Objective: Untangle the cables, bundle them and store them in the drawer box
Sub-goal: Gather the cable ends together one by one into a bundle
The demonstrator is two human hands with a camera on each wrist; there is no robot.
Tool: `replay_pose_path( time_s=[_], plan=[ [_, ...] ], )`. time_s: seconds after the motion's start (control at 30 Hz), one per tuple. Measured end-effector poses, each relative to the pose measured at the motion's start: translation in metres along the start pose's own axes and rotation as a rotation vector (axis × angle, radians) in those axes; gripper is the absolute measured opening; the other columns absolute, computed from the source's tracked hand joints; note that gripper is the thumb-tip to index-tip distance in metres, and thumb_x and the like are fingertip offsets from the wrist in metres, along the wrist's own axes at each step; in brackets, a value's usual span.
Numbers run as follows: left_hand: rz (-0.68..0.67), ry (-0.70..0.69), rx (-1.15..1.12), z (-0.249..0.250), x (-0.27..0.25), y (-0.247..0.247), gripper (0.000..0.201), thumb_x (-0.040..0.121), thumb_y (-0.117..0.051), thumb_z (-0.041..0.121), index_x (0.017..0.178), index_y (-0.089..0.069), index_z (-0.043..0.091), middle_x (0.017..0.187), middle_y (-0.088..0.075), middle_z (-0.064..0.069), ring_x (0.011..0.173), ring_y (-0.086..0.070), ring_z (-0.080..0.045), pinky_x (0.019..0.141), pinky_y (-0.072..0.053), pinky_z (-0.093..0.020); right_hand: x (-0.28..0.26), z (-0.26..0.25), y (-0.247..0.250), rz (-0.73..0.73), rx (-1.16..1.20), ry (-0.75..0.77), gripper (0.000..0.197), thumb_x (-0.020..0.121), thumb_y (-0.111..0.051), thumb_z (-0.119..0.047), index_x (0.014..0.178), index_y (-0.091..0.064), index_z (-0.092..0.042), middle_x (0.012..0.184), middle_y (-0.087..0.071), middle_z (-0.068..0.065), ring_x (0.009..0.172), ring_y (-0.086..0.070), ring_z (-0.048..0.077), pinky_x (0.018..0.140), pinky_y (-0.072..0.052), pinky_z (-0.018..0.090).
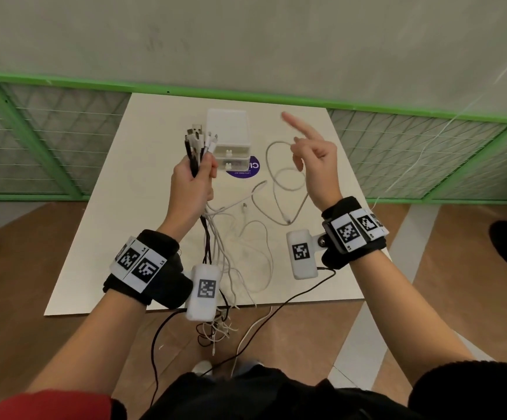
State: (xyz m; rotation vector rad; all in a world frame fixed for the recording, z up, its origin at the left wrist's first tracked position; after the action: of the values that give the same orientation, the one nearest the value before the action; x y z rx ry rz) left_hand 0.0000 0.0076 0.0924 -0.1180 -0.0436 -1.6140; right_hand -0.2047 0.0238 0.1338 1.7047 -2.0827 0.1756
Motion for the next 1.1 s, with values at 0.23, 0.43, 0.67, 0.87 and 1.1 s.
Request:
replay_pose_path(
  time_s=[0.23, 0.43, 0.67, 0.87, 1.1],
  plan=[
    [-0.061, -0.061, -0.012, 0.02, -0.012, -0.015, 0.028, 0.1, -0.04, 0.019, 0.074, -0.05, 0.016, 0.056, -0.04, 0.009, 0.036, -0.027, -0.002, 0.039, -0.026, -0.015, -0.049, -0.003, -0.03, -0.146, 0.141, -0.252, 0.044, 0.089, -0.043, -0.006, 0.053, -0.063, -0.021, 0.085, -0.067, 0.024, 0.077, -0.065, 0.03, 0.075, -0.054, 0.039],
    [-0.072, -0.033, -0.024, 0.023, -0.034, -0.019, 0.028, 0.1, -0.041, 0.018, 0.073, -0.049, 0.016, 0.04, -0.033, 0.013, 0.035, -0.024, -0.003, 0.039, -0.024, -0.016, -0.117, 0.034, -0.057, -0.384, 0.014, -0.575, 0.03, 0.096, -0.041, -0.008, 0.074, -0.059, 0.001, 0.091, -0.068, 0.021, 0.075, -0.066, 0.026, 0.075, -0.055, 0.041],
    [-0.209, 0.135, 0.098, -0.007, -0.071, -0.025, 0.029, 0.099, -0.042, 0.018, 0.071, -0.05, 0.016, 0.04, -0.032, 0.013, 0.033, -0.025, -0.002, 0.038, -0.026, -0.014, -0.189, 0.09, -0.085, -0.809, -0.217, -0.642, 0.038, 0.096, -0.047, -0.018, 0.065, -0.062, -0.002, 0.066, -0.069, -0.002, 0.052, -0.055, 0.001, 0.058, -0.047, 0.021],
    [-0.279, 0.253, 0.078, -0.015, -0.089, -0.015, 0.028, 0.1, -0.04, 0.014, 0.073, -0.047, 0.012, 0.051, -0.025, 0.004, 0.033, -0.021, -0.007, 0.039, -0.019, -0.018, -0.2, 0.107, -0.079, -1.061, -0.554, -0.625, 0.046, 0.095, -0.048, -0.032, 0.05, -0.051, -0.025, 0.047, -0.049, -0.009, 0.05, -0.039, 0.013, 0.053, -0.033, 0.022],
    [-0.359, 0.307, 0.121, -0.013, -0.09, -0.009, 0.026, 0.099, -0.041, 0.016, 0.075, -0.048, 0.012, 0.039, -0.03, 0.012, 0.031, -0.021, -0.004, 0.035, -0.02, -0.013, -0.138, 0.109, -0.027, -0.615, -0.574, -0.642, 0.052, 0.097, -0.037, -0.042, 0.085, -0.07, -0.003, 0.082, -0.068, 0.008, 0.074, -0.063, 0.022, 0.07, -0.047, 0.026]
  ],
)
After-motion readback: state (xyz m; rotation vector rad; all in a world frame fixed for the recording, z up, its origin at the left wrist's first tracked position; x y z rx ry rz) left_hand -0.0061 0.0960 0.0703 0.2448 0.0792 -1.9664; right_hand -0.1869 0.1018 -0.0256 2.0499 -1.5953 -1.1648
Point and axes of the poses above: each hand's wrist, its own x-axis towards the middle knuckle, its own y-axis out of the back of the hand, z = x × y, the point moved 5 cm from there along x, towards the middle knuckle
